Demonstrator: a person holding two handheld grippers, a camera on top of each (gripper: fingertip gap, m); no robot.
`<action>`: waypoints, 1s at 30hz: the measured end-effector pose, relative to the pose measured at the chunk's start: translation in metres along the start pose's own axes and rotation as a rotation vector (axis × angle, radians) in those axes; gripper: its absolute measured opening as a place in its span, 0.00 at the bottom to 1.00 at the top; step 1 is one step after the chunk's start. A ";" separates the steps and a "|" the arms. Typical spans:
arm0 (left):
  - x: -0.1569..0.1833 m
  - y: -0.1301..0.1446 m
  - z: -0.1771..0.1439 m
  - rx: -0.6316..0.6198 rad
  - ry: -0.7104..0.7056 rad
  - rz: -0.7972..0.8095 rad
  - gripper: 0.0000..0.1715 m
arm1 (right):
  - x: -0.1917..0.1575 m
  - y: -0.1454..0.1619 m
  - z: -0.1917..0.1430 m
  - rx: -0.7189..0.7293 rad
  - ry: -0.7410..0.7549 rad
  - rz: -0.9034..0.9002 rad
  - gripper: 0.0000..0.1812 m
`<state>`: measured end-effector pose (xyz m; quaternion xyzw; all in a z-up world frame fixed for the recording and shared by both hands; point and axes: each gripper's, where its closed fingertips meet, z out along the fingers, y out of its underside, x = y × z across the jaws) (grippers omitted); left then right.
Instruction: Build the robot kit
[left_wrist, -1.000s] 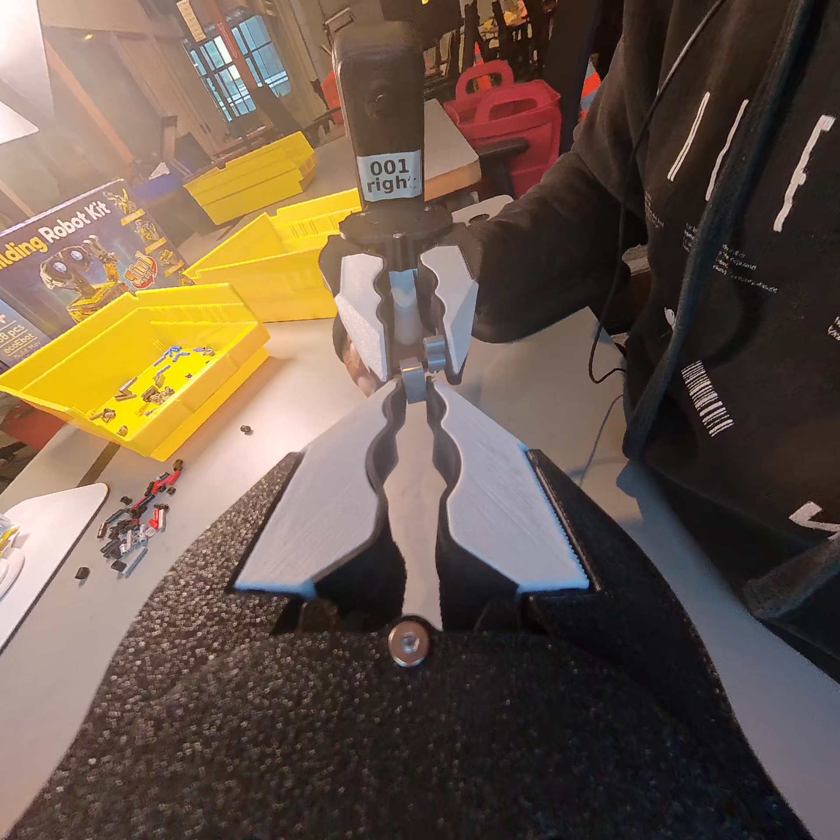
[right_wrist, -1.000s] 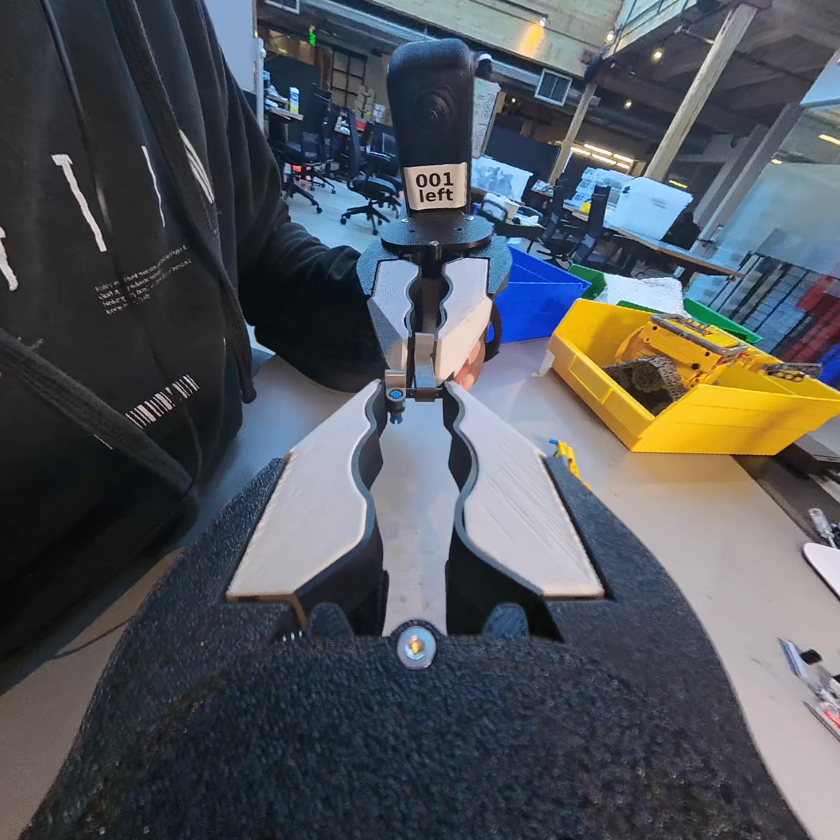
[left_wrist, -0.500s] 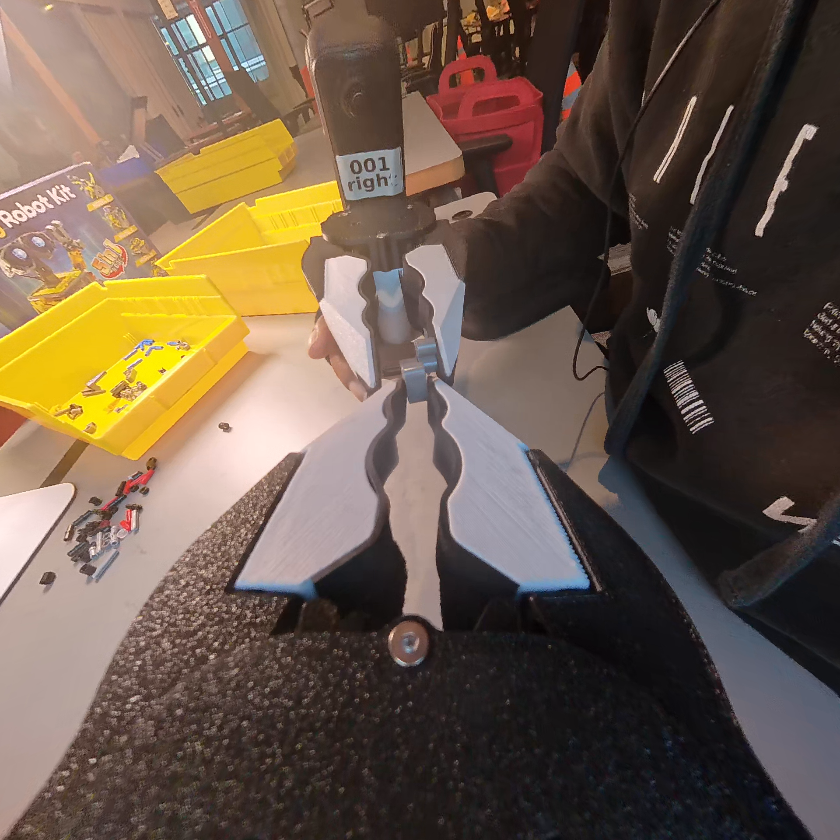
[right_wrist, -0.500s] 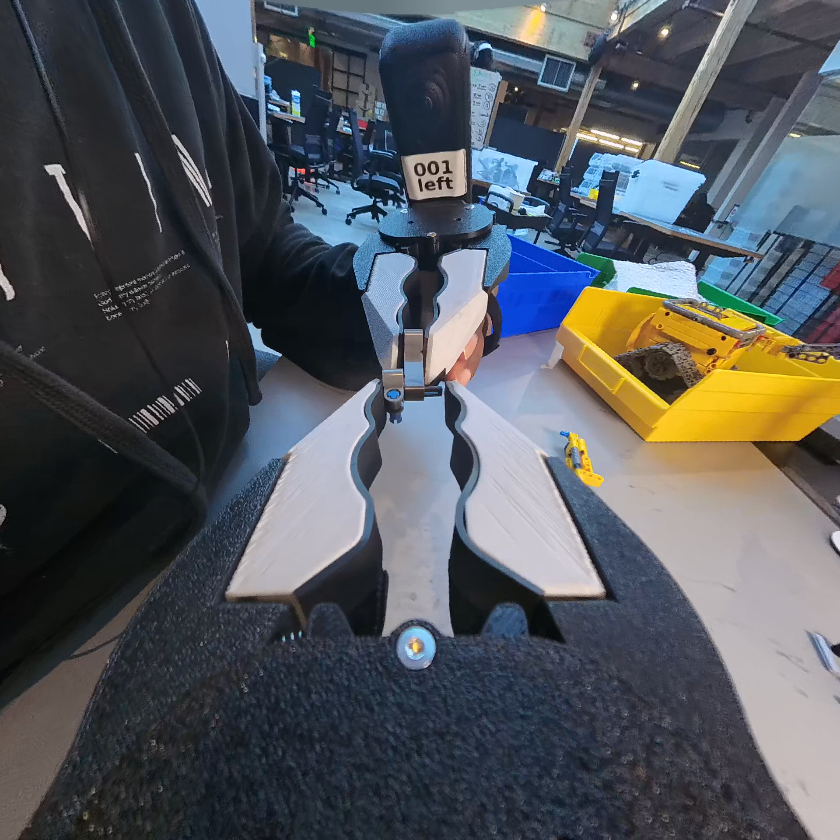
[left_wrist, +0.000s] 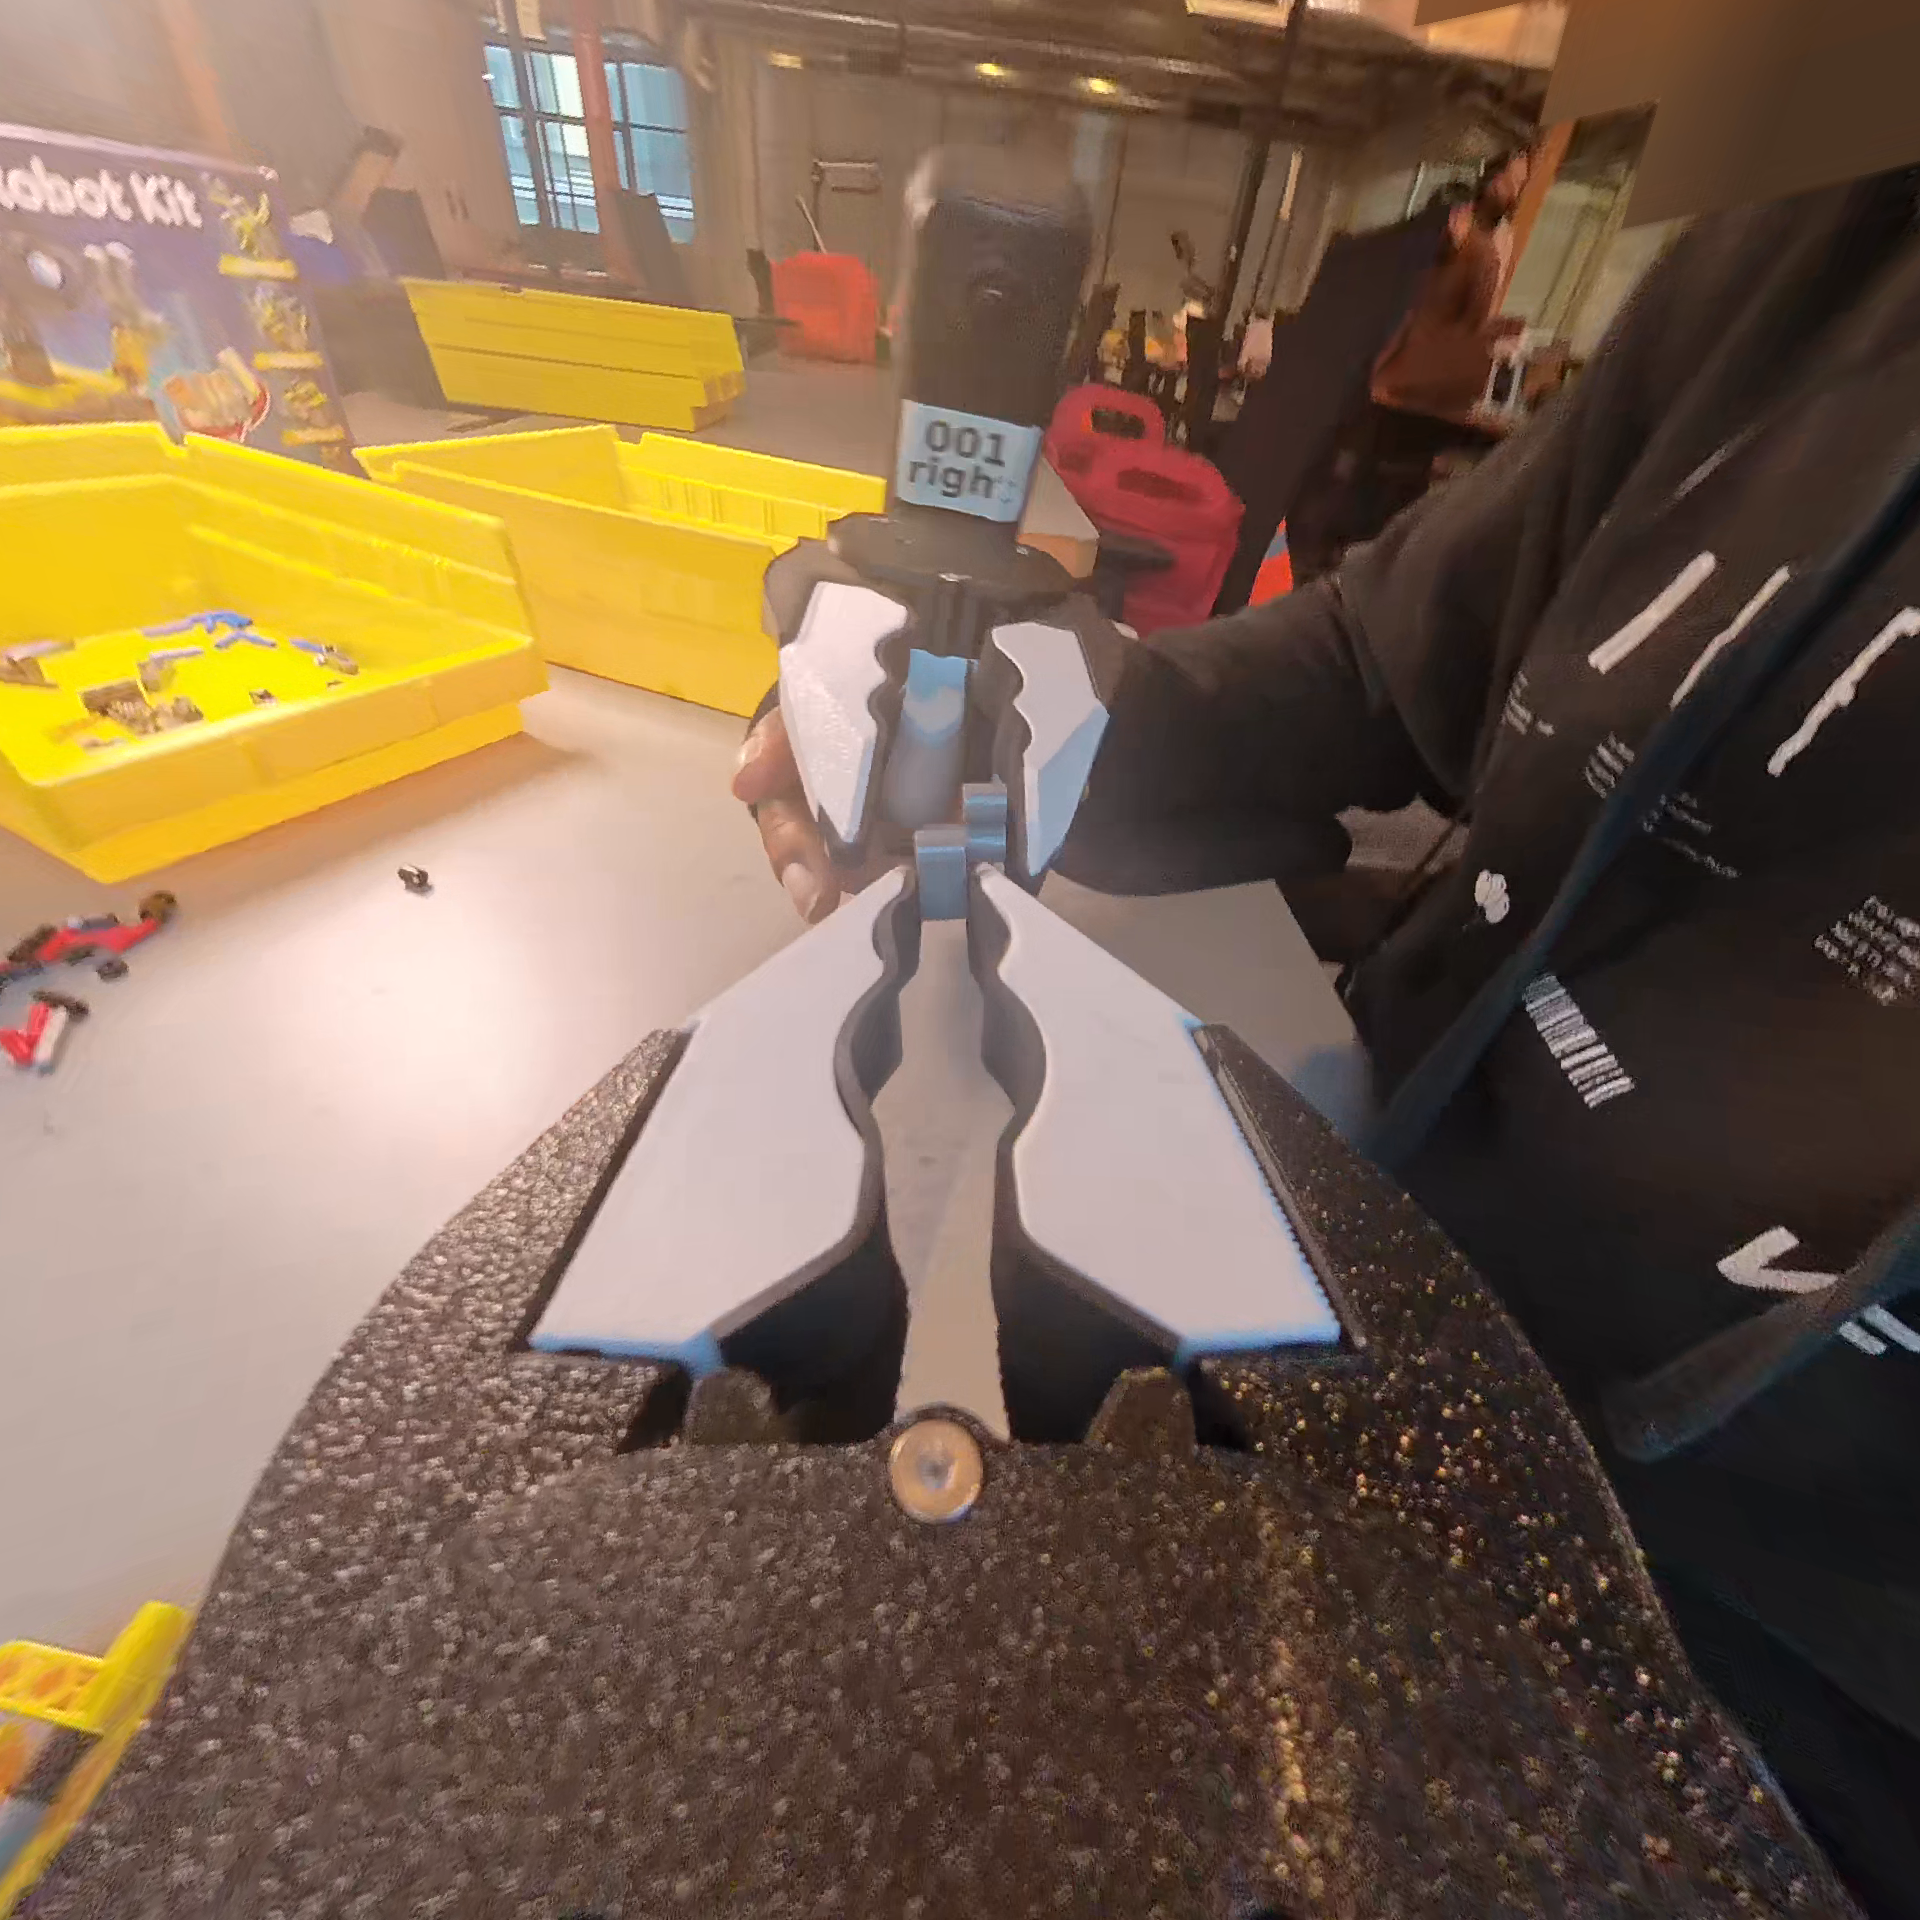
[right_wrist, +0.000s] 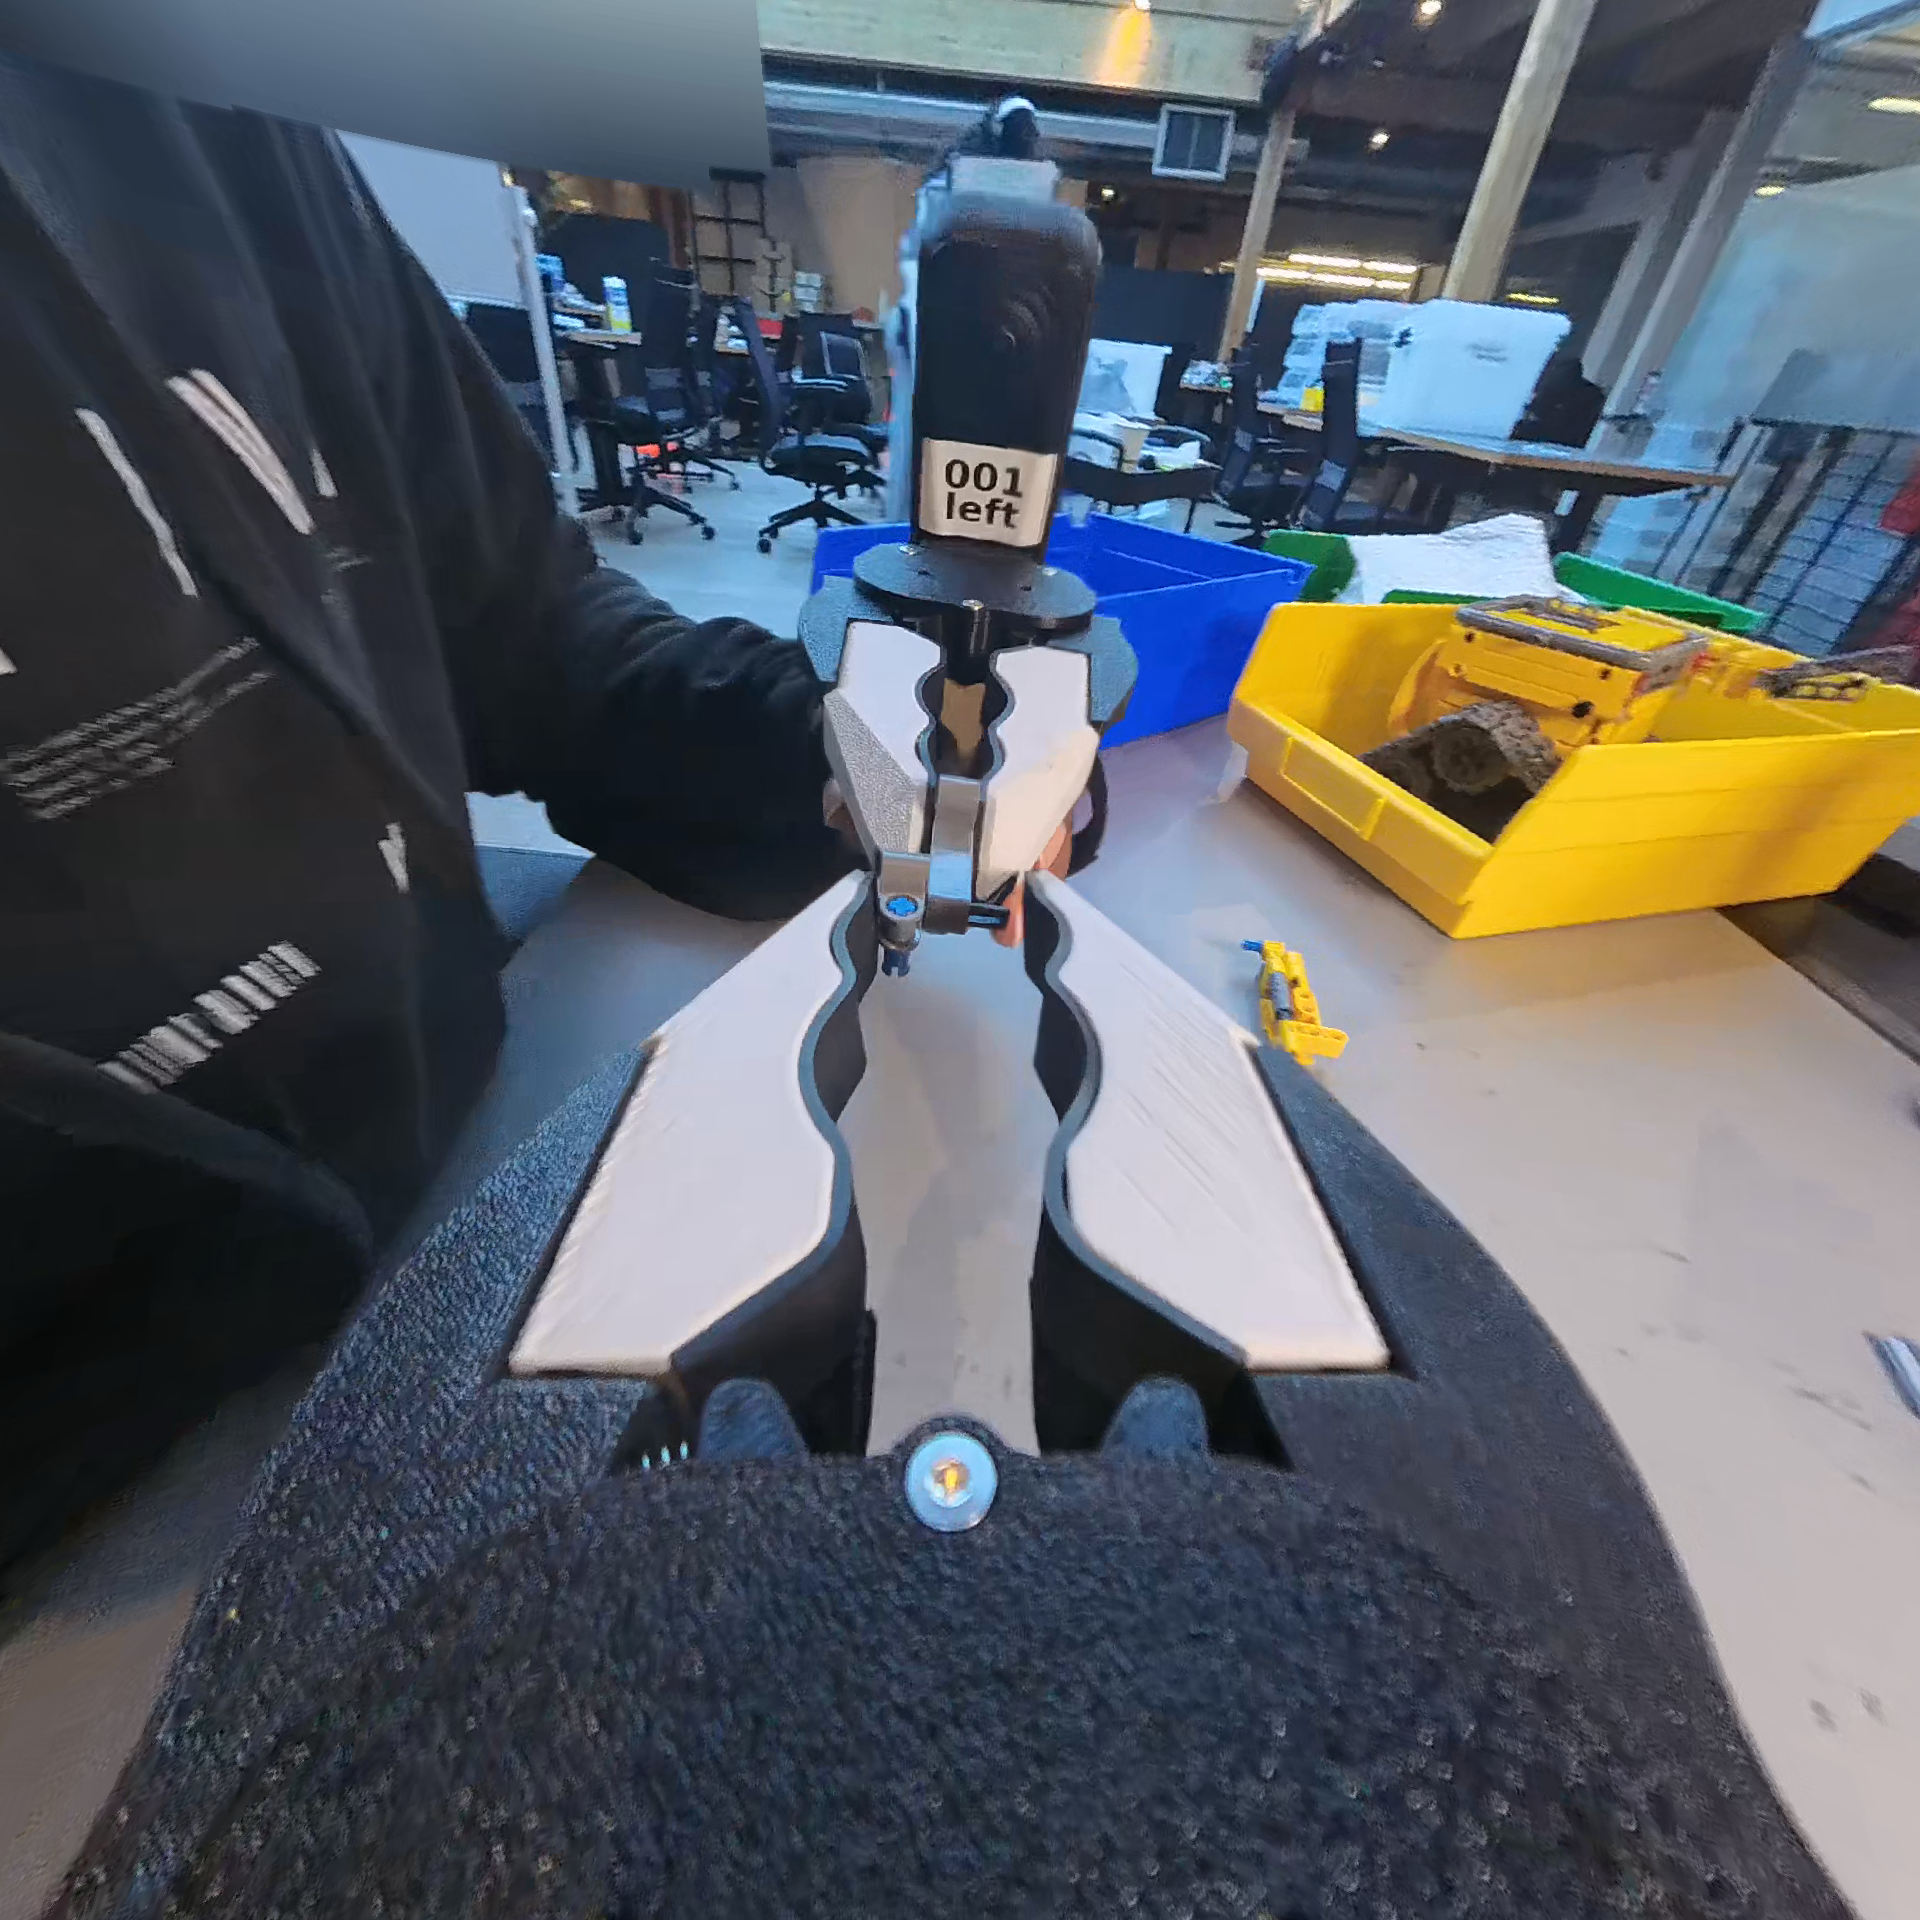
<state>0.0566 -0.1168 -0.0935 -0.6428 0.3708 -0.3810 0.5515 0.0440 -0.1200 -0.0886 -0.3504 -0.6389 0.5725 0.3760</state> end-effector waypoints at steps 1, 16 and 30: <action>-0.005 0.000 0.000 0.016 -0.005 -0.050 0.04 | 0.004 0.001 0.000 -0.005 0.029 -0.020 0.15; -0.035 0.037 0.010 -0.028 -0.003 -0.671 0.05 | 0.032 0.060 -0.008 -0.417 0.241 -0.542 0.08; -0.026 0.049 0.013 -0.238 -0.171 0.116 0.18 | 0.017 0.063 -0.023 -0.320 0.033 0.022 0.09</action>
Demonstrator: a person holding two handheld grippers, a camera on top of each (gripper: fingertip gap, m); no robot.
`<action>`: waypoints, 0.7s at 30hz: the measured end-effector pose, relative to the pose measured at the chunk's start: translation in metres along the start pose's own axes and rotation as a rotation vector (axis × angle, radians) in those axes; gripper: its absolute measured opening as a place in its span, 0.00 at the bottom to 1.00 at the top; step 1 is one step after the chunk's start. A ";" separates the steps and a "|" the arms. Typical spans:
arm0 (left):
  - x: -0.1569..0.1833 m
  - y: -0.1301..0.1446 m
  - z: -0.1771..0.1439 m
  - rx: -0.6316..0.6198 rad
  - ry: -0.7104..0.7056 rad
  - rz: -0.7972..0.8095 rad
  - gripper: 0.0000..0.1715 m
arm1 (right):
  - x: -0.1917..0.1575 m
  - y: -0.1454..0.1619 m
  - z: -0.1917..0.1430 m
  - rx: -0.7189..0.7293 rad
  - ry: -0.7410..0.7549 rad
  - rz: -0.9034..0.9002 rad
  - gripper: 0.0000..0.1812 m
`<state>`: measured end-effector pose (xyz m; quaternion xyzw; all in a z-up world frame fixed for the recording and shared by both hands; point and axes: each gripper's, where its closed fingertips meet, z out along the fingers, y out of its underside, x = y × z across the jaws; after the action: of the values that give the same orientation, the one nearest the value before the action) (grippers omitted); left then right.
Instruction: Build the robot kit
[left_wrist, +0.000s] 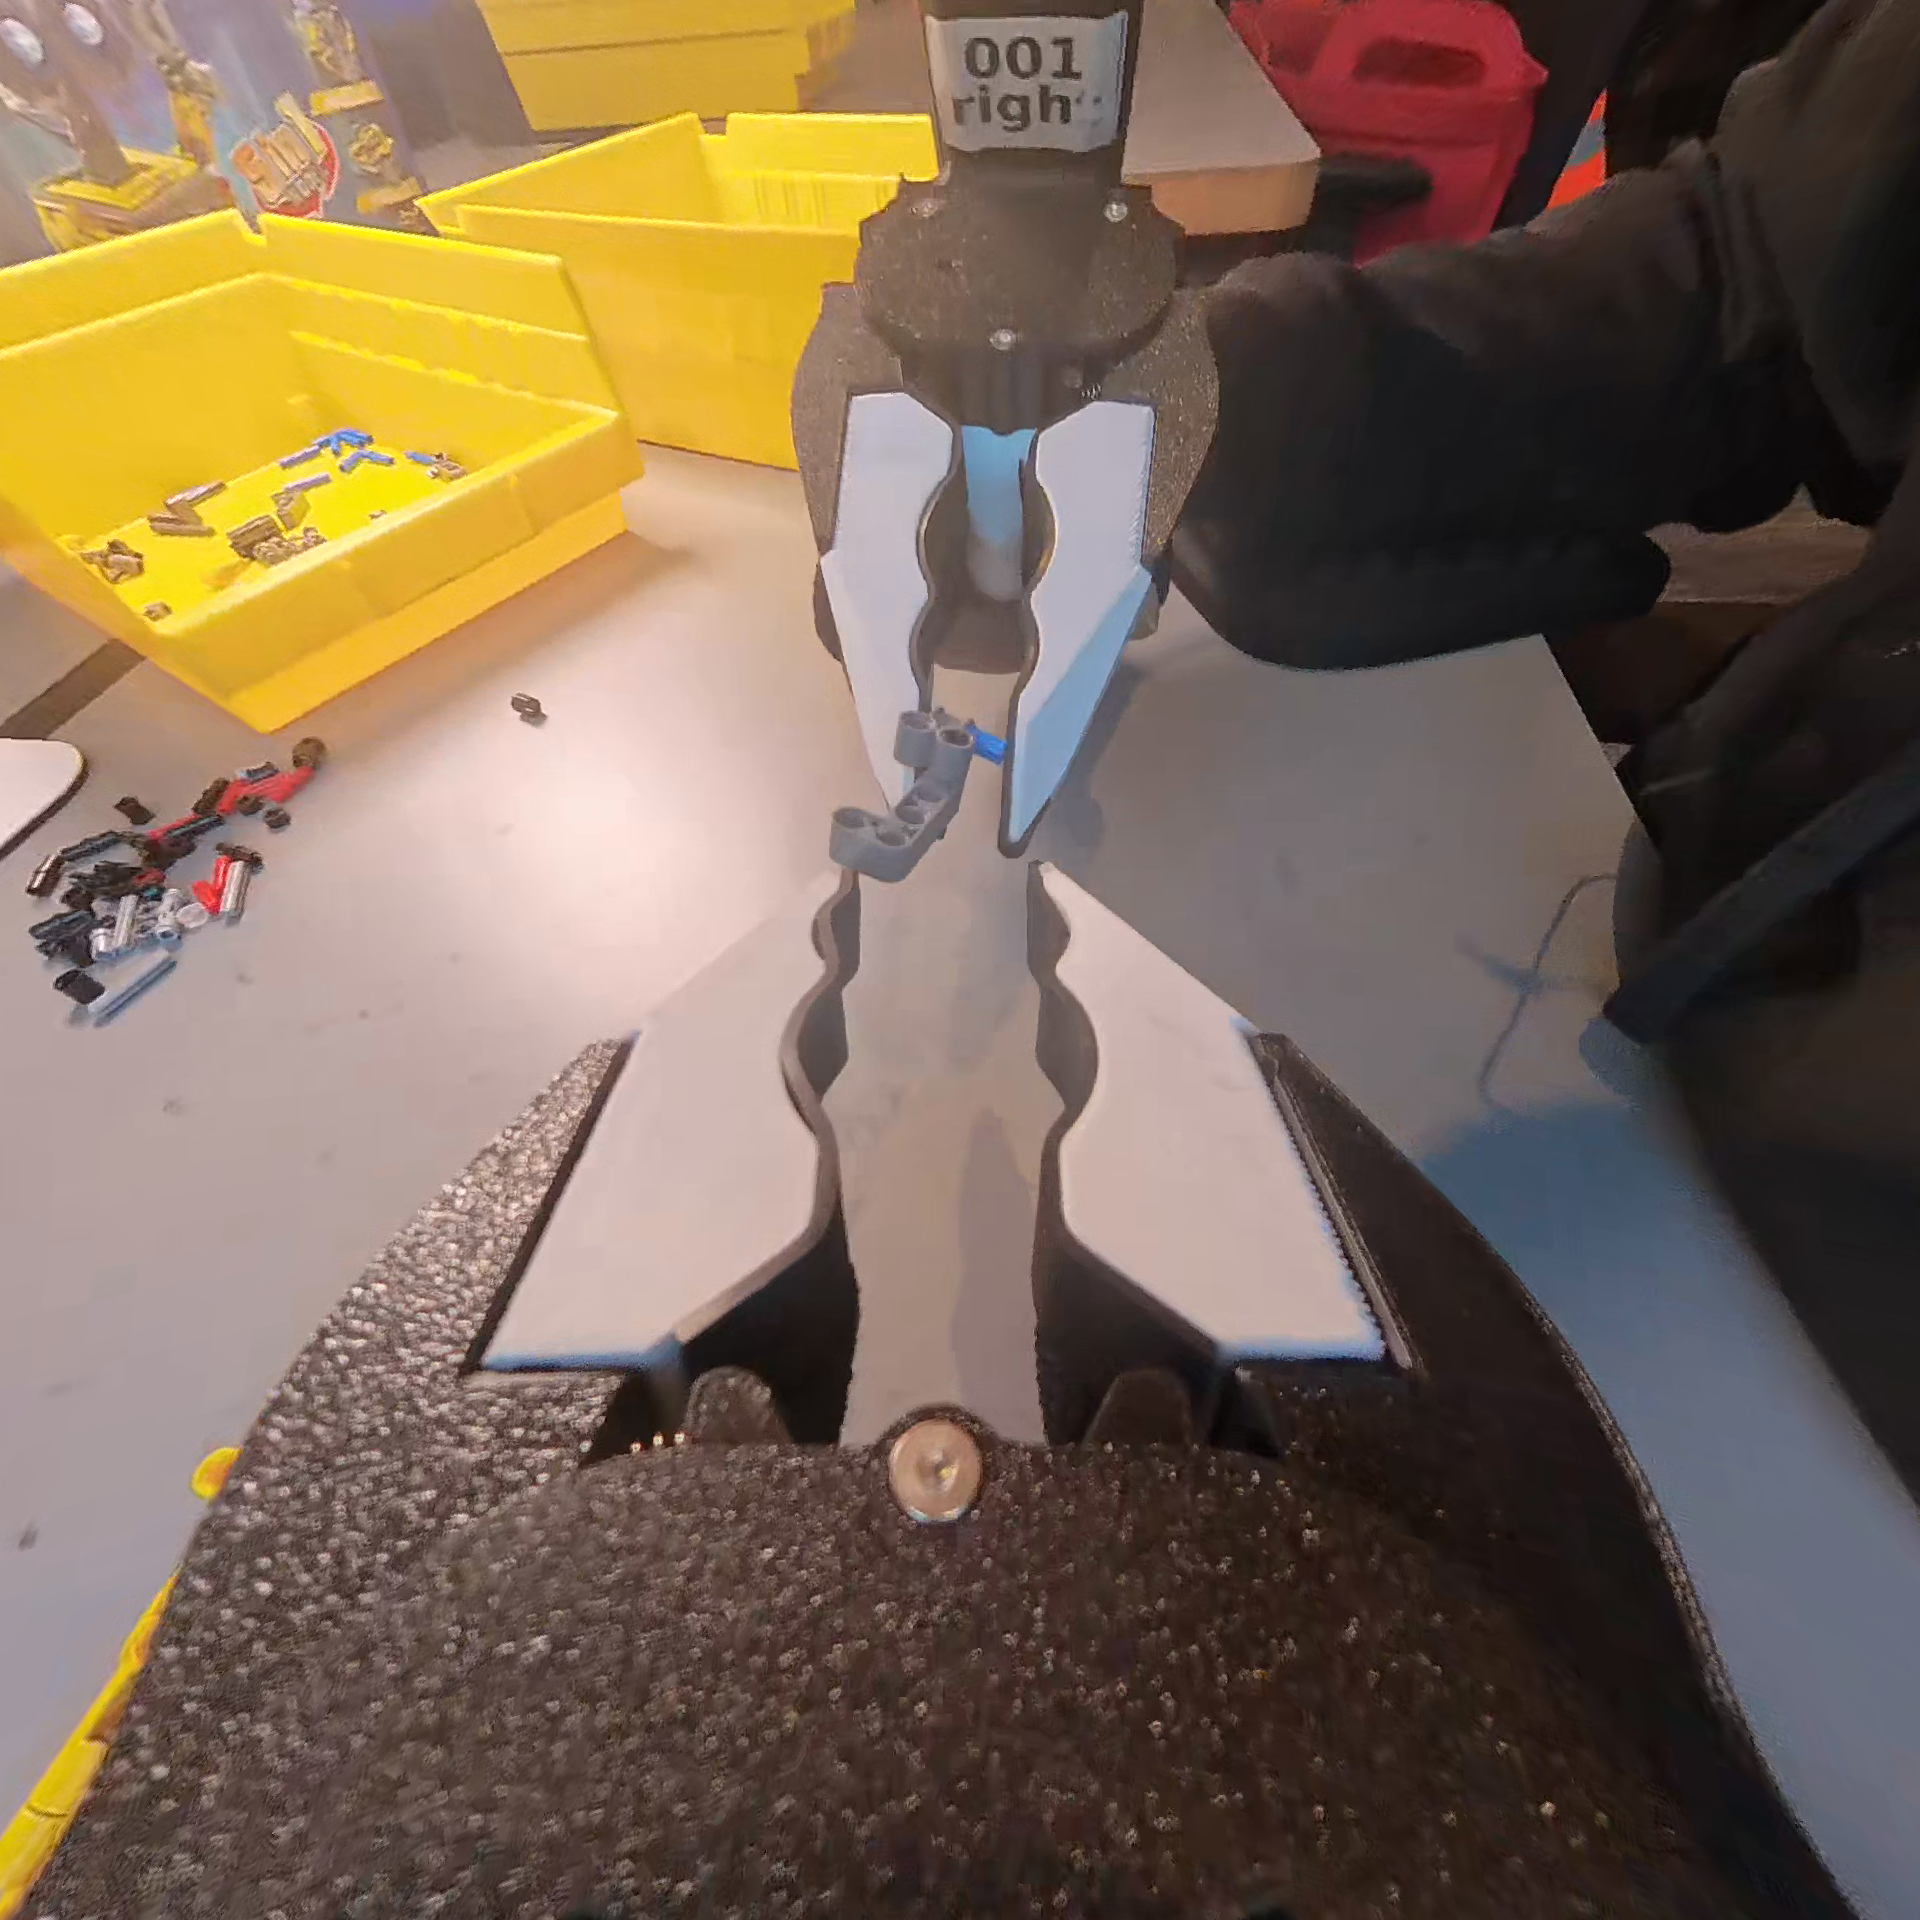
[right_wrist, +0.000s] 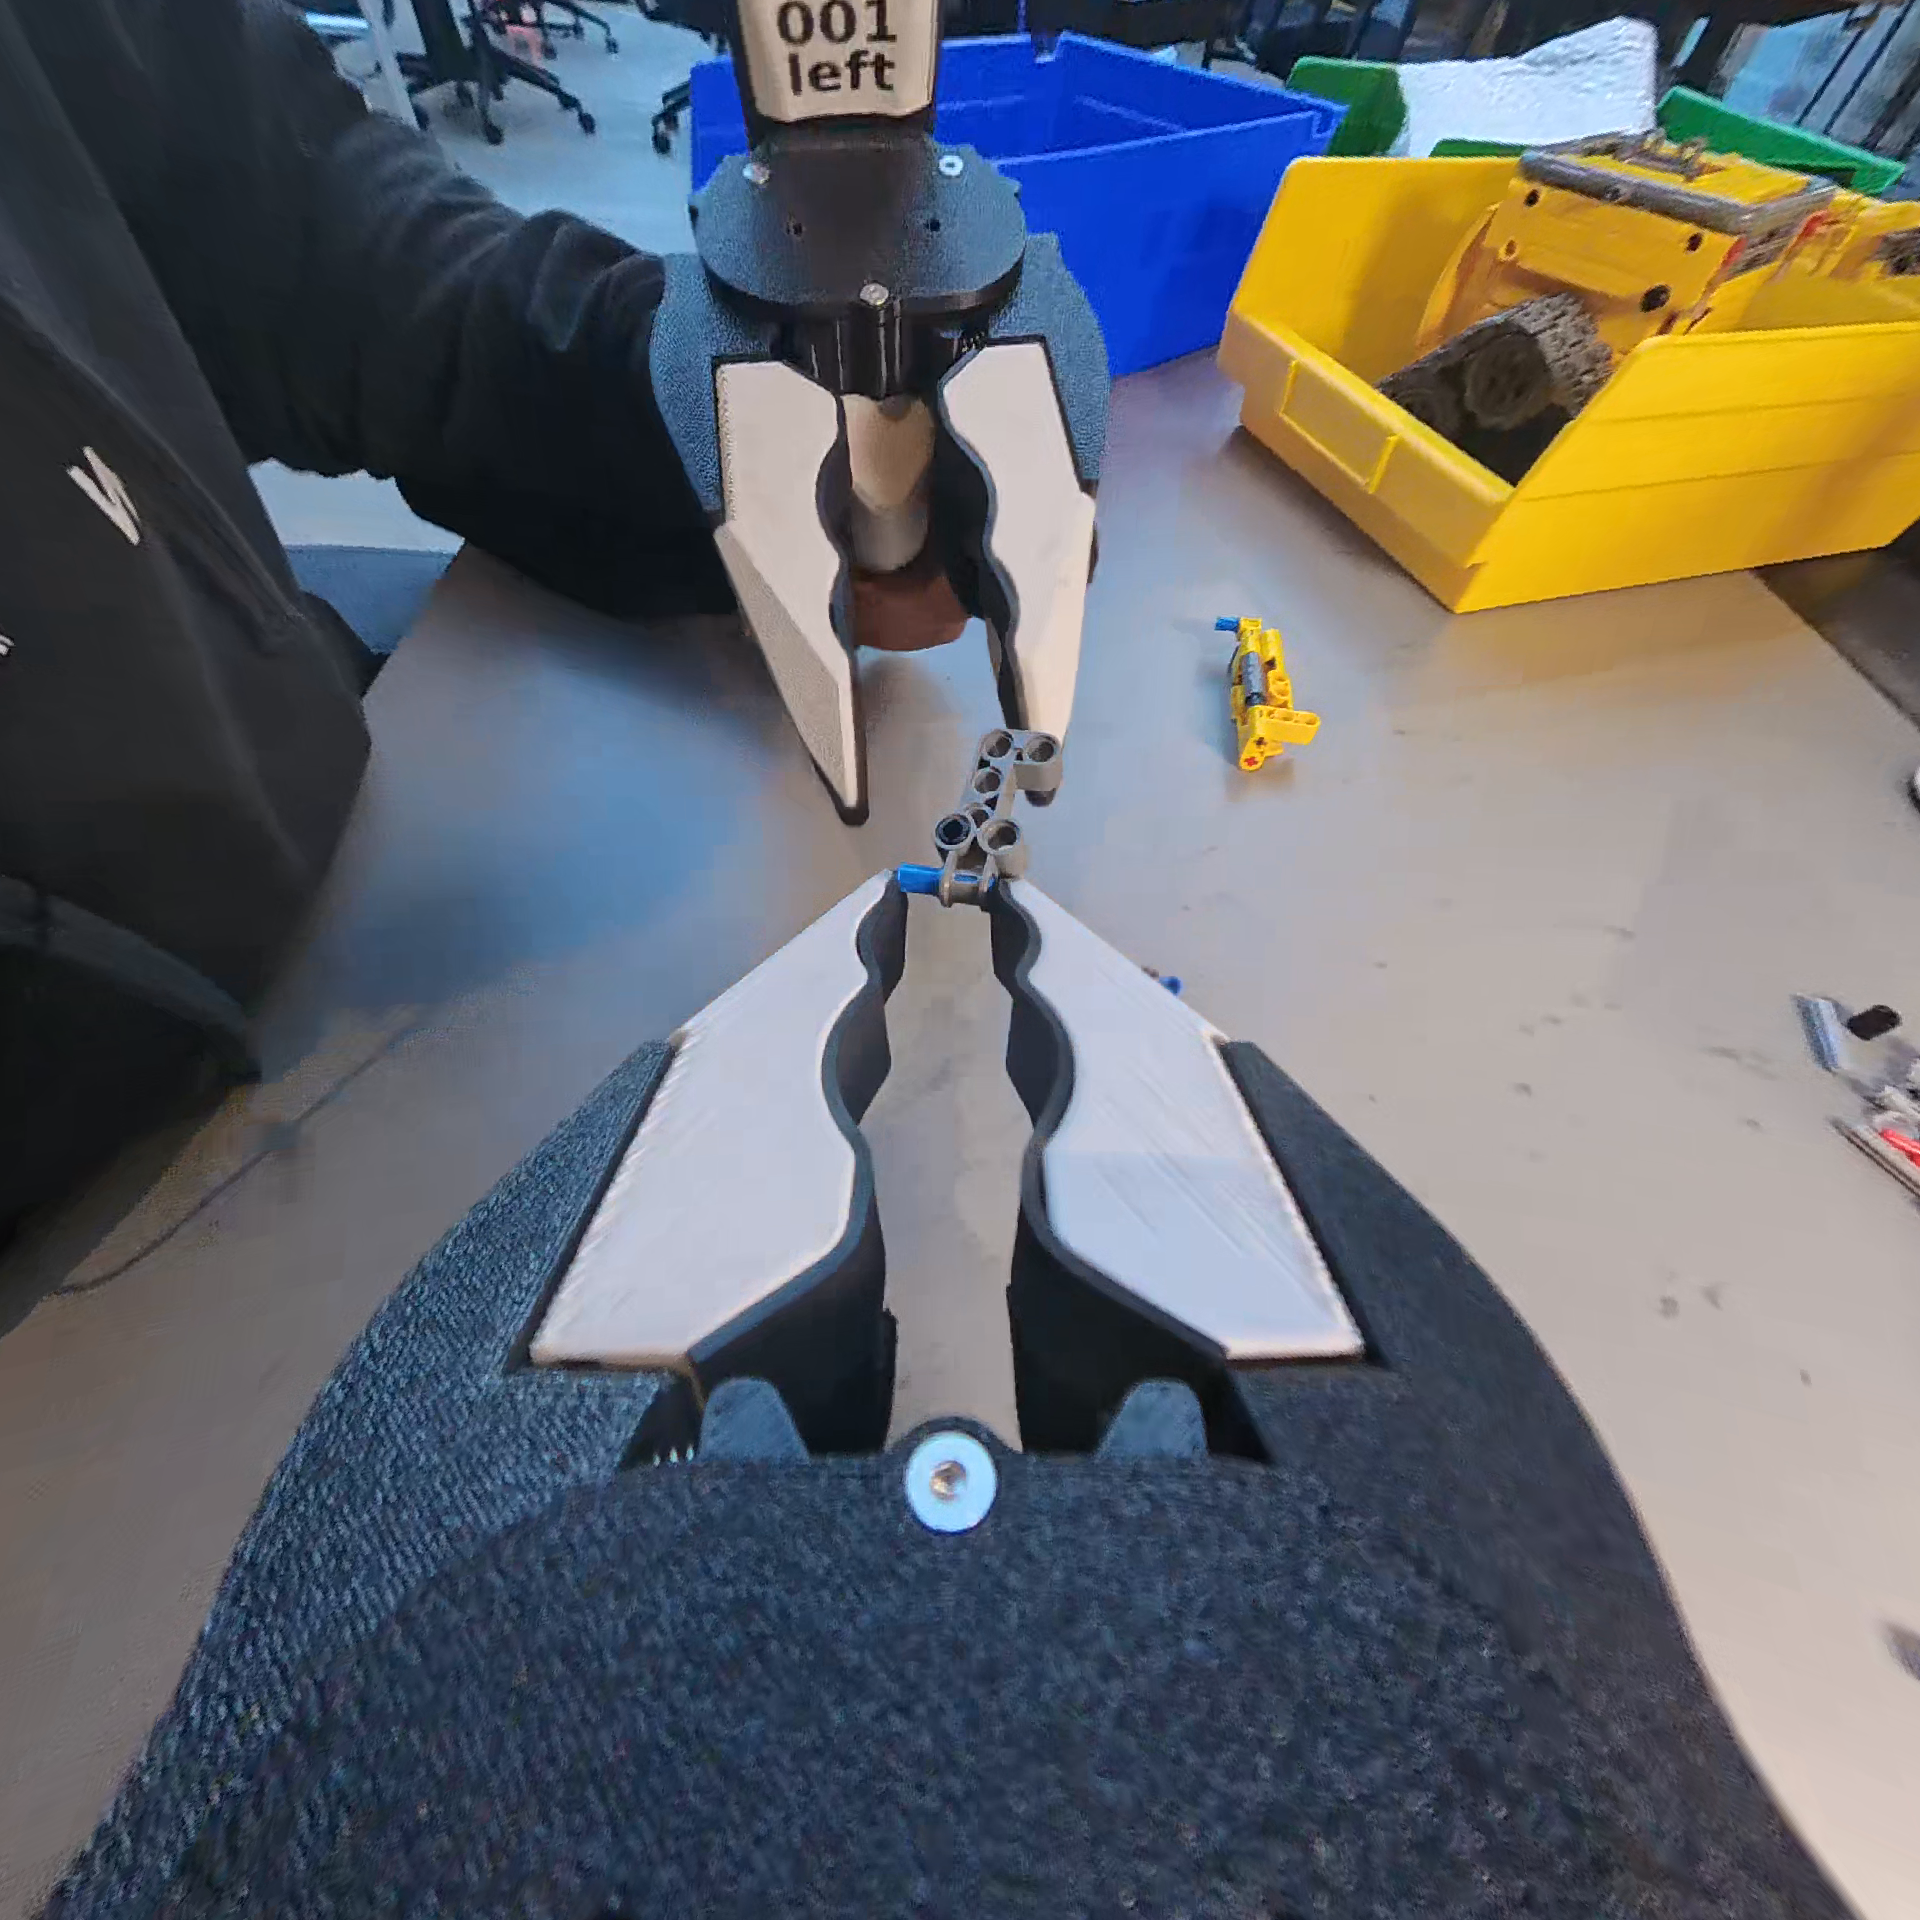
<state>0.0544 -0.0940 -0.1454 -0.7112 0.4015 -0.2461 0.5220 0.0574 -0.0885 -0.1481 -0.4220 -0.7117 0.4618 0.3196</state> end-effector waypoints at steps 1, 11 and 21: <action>0.002 0.002 0.001 -0.008 0.003 0.012 0.17 | -0.003 0.001 0.001 -0.011 -0.012 -0.009 0.09; 0.006 0.000 -0.006 0.017 0.039 0.047 0.16 | -0.020 0.005 0.007 -0.033 -0.107 0.001 0.09; -0.004 0.014 -0.009 -0.071 0.024 0.035 0.09 | -0.002 0.005 -0.003 -0.029 -0.026 0.027 0.14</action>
<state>0.0412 -0.0972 -0.1553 -0.7191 0.4285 -0.2312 0.4959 0.0622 -0.0877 -0.1517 -0.4301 -0.7167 0.4612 0.2977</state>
